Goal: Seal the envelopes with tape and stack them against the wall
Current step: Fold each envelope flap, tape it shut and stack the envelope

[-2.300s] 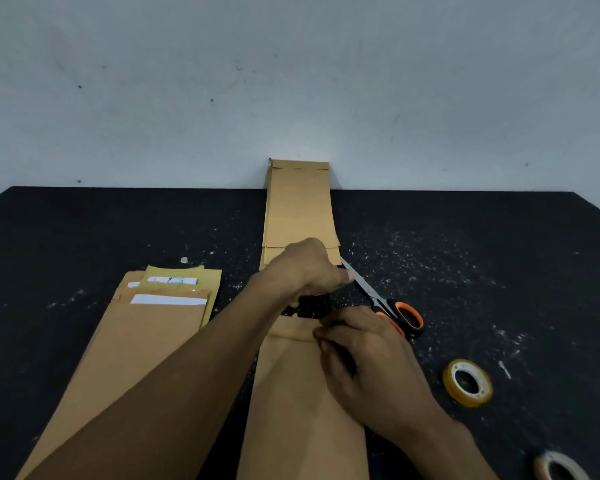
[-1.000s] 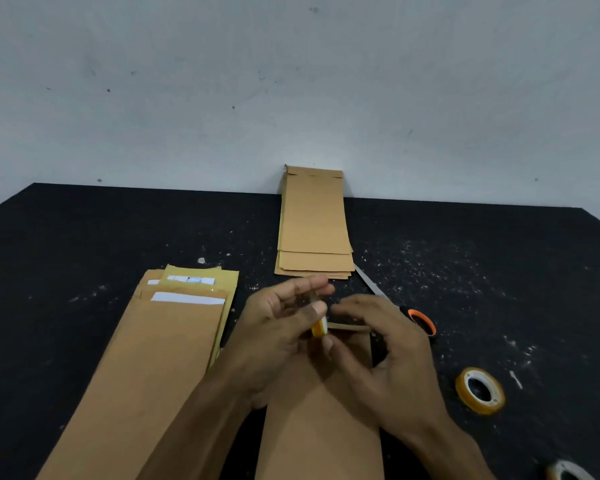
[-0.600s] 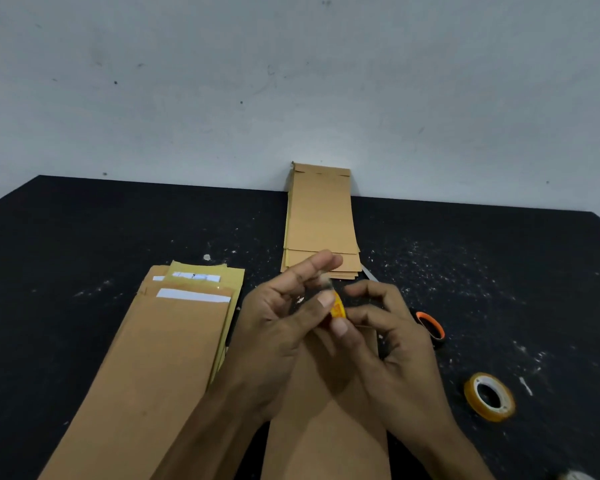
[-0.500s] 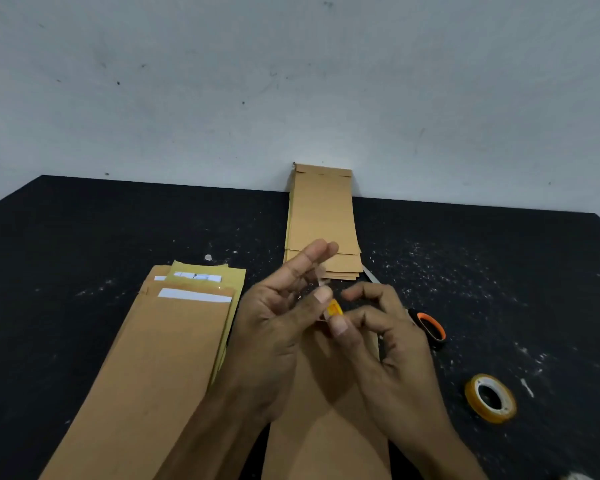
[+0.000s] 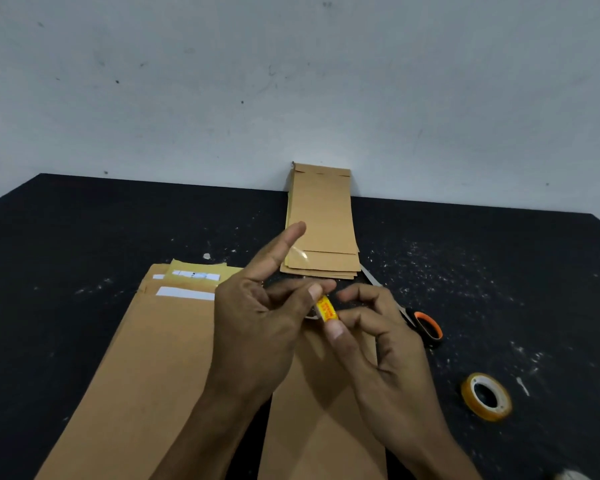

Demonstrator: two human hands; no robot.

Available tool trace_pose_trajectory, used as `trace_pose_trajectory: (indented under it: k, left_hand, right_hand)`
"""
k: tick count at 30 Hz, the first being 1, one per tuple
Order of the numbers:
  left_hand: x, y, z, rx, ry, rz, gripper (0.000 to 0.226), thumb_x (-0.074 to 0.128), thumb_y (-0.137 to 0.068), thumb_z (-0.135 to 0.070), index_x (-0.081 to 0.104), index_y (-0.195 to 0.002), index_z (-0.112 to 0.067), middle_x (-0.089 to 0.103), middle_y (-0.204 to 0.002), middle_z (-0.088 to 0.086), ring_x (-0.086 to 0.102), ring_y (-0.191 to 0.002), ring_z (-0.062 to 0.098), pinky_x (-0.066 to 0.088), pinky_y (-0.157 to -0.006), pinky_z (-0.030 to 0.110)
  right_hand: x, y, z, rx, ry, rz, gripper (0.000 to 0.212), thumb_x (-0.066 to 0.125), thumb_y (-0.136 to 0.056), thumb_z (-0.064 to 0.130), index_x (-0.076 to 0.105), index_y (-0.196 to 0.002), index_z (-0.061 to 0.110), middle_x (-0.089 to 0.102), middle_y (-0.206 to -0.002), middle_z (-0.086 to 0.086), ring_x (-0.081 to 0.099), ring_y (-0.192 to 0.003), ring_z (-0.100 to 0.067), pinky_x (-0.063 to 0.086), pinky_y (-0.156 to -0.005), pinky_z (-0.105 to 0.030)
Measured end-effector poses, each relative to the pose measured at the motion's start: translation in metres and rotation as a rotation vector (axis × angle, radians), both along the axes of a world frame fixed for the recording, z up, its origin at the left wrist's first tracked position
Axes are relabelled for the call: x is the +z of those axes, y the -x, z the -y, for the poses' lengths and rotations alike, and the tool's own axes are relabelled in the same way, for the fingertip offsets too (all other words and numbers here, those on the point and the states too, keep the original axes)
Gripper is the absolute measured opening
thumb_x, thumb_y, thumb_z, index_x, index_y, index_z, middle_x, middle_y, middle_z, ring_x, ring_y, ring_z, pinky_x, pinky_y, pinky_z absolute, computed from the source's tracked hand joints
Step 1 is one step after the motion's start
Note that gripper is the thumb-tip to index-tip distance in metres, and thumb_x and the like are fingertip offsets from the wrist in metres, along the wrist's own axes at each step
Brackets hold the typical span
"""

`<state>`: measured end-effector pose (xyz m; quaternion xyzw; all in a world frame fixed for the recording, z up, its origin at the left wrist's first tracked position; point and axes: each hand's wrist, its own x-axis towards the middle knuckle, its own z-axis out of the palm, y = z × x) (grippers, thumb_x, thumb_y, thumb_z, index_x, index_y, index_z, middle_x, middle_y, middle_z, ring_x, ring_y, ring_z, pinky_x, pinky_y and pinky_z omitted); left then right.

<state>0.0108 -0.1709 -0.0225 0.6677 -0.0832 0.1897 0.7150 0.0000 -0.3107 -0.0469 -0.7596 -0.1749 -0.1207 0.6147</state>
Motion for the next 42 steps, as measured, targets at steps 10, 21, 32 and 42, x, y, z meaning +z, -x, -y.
trace_pose_trajectory:
  k: [10,21,32,42]
  left_hand:
    - [0.011,-0.003,0.006,-0.074,-0.046,0.031,0.089,0.072,-0.077,0.018,0.039,-0.150,-0.020,0.042,-0.151,-0.017,0.071,-0.103,0.013,0.059,-0.076,0.024]
    - [0.013,-0.006,0.002,-0.202,-0.167,-0.096,0.090,0.073,-0.075,0.018,0.040,-0.149,-0.022,0.037,-0.155,-0.015,0.071,-0.100,0.012,0.061,-0.073,0.029]
    - [0.008,-0.004,0.001,-0.254,-0.250,-0.193,0.088,0.073,-0.077,0.016,0.040,-0.149,-0.022,0.034,-0.157,-0.014,0.072,-0.098,0.010,0.061,-0.075,0.030]
    - [0.015,-0.004,-0.008,-0.288,-0.282,-0.180,0.089,0.074,-0.077,0.013,0.041,-0.148,-0.027,0.034,-0.156,-0.016,0.071,-0.100,0.010,0.061,-0.081,0.034]
  right_hand:
    - [0.003,0.000,0.008,-0.054,-0.010,-0.020,0.024,0.063,-0.092,0.043,0.076,-0.078,0.029,0.057,-0.105,0.008,0.057,-0.110,-0.015,0.044,-0.080,-0.013]
    - [0.017,-0.022,0.055,-0.492,0.646,-0.171,0.013,0.070,-0.091,0.028,0.069,-0.104,0.028,0.063,-0.109,0.007,0.059,-0.096,-0.005,0.053,-0.082,-0.026]
    - [0.032,-0.025,0.052,-0.470,0.944,-0.432,0.019,0.068,-0.093,0.032,0.058,-0.099,0.017,0.052,-0.098,-0.003,0.058,-0.089,-0.025,0.056,-0.079,-0.044]
    - [0.041,-0.035,0.059,-0.395,0.975,-0.512,0.017,0.056,-0.099,0.021,0.055,-0.115,0.024,0.050,-0.100,0.001,0.054,-0.089,-0.018,0.051,-0.076,-0.035]
